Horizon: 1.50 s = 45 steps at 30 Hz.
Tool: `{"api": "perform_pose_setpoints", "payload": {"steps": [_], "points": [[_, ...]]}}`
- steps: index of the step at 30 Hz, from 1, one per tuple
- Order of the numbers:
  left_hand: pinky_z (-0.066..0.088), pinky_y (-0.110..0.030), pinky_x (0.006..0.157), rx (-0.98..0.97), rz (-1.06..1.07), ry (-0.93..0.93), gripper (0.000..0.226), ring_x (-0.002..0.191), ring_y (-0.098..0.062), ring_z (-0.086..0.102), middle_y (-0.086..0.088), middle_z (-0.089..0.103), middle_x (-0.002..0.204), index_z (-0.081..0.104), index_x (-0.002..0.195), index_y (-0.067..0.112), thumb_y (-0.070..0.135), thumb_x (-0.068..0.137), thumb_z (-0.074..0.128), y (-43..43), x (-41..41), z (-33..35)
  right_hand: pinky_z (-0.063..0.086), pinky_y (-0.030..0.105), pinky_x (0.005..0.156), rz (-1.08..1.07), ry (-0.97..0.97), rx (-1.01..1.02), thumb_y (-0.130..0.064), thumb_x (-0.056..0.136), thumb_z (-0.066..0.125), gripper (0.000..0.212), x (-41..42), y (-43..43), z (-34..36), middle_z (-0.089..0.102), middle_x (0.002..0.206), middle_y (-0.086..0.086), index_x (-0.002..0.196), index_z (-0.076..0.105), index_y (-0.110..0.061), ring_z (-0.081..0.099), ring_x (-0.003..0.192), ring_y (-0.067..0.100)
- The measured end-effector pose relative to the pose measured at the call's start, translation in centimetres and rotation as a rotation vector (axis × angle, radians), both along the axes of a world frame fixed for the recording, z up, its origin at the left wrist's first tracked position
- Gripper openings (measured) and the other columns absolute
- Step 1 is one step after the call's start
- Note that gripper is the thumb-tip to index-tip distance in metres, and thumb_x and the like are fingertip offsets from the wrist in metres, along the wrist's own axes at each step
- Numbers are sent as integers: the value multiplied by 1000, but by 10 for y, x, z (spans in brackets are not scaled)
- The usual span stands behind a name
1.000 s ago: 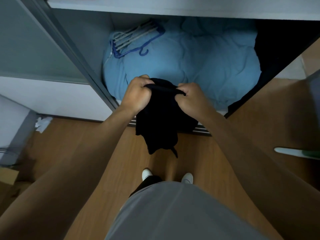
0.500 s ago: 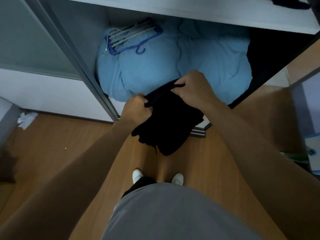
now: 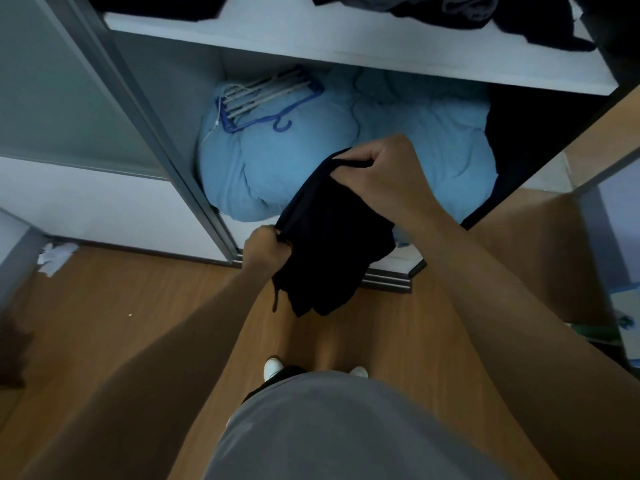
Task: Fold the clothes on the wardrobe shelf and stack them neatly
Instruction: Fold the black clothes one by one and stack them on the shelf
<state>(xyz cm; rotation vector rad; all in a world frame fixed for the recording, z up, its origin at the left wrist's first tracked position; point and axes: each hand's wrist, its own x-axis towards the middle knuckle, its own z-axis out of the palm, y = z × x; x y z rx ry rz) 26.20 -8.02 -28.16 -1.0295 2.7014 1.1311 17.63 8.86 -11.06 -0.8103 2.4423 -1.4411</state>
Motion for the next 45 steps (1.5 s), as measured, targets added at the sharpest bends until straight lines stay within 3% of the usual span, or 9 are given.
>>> {"api": "perform_pose_setpoints", "payload": {"steps": [3, 7, 9, 14, 19, 27, 33, 38, 45], "points": [[51, -44, 70, 24, 40, 23, 14, 83, -43, 65, -24, 66, 80, 56, 71, 8, 6, 85, 55, -2, 3, -8, 58, 17, 68, -18, 40, 7, -13, 79, 71, 14, -3, 3, 5, 69, 70, -26, 84, 82, -20, 69, 71, -3], [48, -31, 59, 99, 114, 28, 27, 81, -40, 68, -14, 65, 68, 58, 60, 15, 1, 83, 55, -7, 3, -19, 60, 35, 73, -47, 34, -45, -10, 81, 67, 15, -4, 5, -5, 77, 78, -3, 84, 82, -12, 72, 74, 10], [41, -23, 51, 131, 154, 49, 30, 78, -36, 70, -7, 62, 63, 62, 62, 15, -4, 82, 51, -12, 7, -25, 59, 24, 74, -43, 20, -58, -10, 84, 67, 16, -7, 10, -11, 75, 79, -11, 88, 81, -15, 71, 77, 3], [56, -36, 80, 133, 315, 135, 32, 90, -34, 69, -14, 73, 91, 75, 92, 7, -9, 80, 50, -40, 16, -31, 49, 7, 82, -35, -15, -60, -3, 87, 66, 22, -18, 24, -24, 70, 87, -23, 96, 79, -18, 68, 87, -8], [51, -35, 75, -91, 216, 36, 31, 87, -37, 67, -18, 73, 91, 77, 92, 9, 1, 72, 54, -55, 27, -32, 48, 8, 90, -48, -50, -169, 5, 85, 60, 34, -6, 21, -32, 71, 92, -24, 91, 76, -25, 66, 95, -8], [55, -43, 93, 178, 586, 176, 41, 98, -37, 67, -20, 72, 103, 72, 110, 0, 8, 79, 46, -66, 36, -35, 46, 20, 103, -29, -62, -27, 6, 89, 54, 38, -19, 29, -48, 71, 111, -10, 112, 74, -17, 63, 109, 2], [44, -28, 71, 254, 600, 532, 26, 73, -16, 51, -10, 56, 70, 61, 66, 15, 4, 65, 38, -64, 4, 7, 36, 2, 59, 180, -91, 421, 4, 86, 53, 32, -41, 34, -60, 68, 79, -7, 92, 78, -15, 57, 60, -12], [32, -24, 52, 209, 478, 571, 24, 53, -5, 37, 3, 40, 57, 52, 54, 17, 1, 63, 36, -58, -12, 26, 44, 21, 73, 147, -55, 613, 4, 85, 53, 29, -54, 42, -65, 66, 87, 0, 93, 75, -12, 60, 83, 13], [24, -34, 51, 30, 335, 555, 14, 55, -19, 32, -8, 30, 59, 38, 61, -3, 7, 69, 35, -63, -16, 35, 32, 27, 51, -37, -278, 258, -1, 82, 51, 23, -33, 24, -66, 47, 54, 6, 60, 55, 0, 46, 51, 16]]}}
